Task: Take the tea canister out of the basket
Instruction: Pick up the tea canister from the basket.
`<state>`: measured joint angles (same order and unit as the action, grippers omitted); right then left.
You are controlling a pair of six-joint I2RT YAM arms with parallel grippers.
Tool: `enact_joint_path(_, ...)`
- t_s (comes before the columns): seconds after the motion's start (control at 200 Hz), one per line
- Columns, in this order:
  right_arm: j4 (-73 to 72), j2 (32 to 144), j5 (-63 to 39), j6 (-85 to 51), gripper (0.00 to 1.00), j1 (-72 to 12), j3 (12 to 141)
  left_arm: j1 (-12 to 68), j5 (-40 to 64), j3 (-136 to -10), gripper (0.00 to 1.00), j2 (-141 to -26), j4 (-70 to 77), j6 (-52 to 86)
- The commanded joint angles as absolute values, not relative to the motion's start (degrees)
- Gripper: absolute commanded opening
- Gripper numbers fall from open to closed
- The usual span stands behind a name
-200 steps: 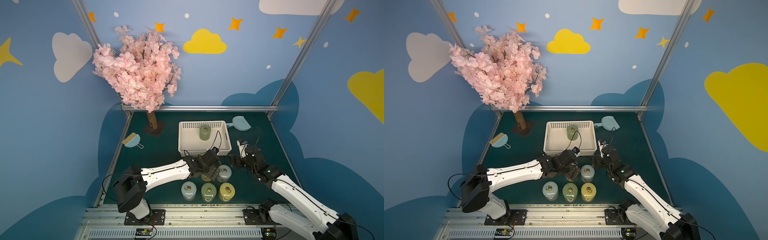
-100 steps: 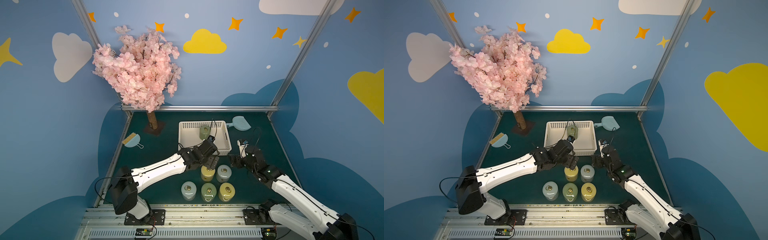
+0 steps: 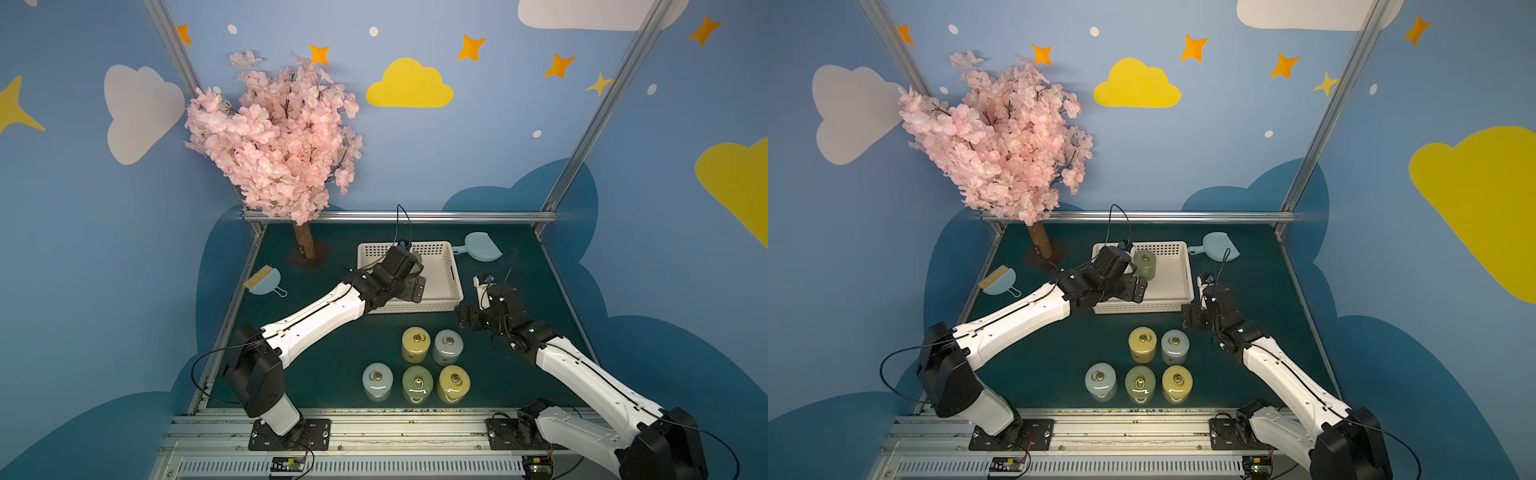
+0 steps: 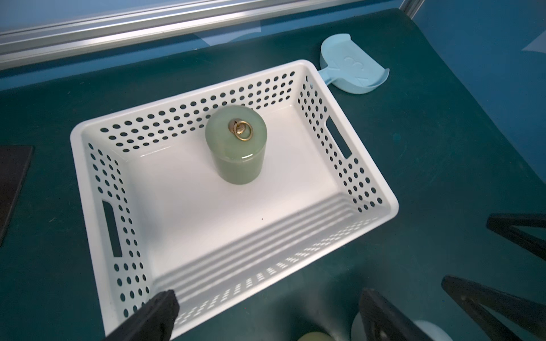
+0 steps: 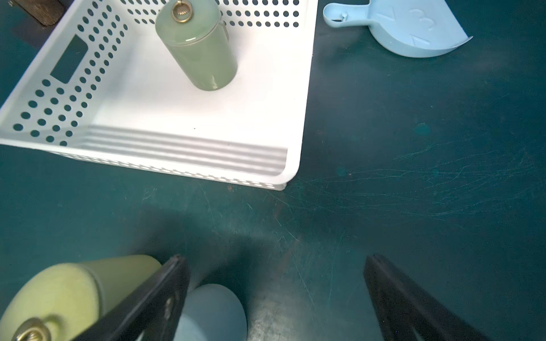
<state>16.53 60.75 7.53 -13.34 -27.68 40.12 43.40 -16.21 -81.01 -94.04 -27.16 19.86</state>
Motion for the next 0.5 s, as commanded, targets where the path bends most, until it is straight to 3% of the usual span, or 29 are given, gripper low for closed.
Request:
enact_joint_path(0.0, 17.44, 60.78, 4.01, -15.05, 0.98, -25.52, 42.45, 41.81, -14.19, -83.51, 1.0, -97.42, -26.06, 18.88)
enact_joint_path(0.496, 10.2, 55.64, 0.27, -17.2, 0.98, -21.29, 34.85, 37.42, -17.74, -93.86, 1.0, -111.95, -23.13, 17.94)
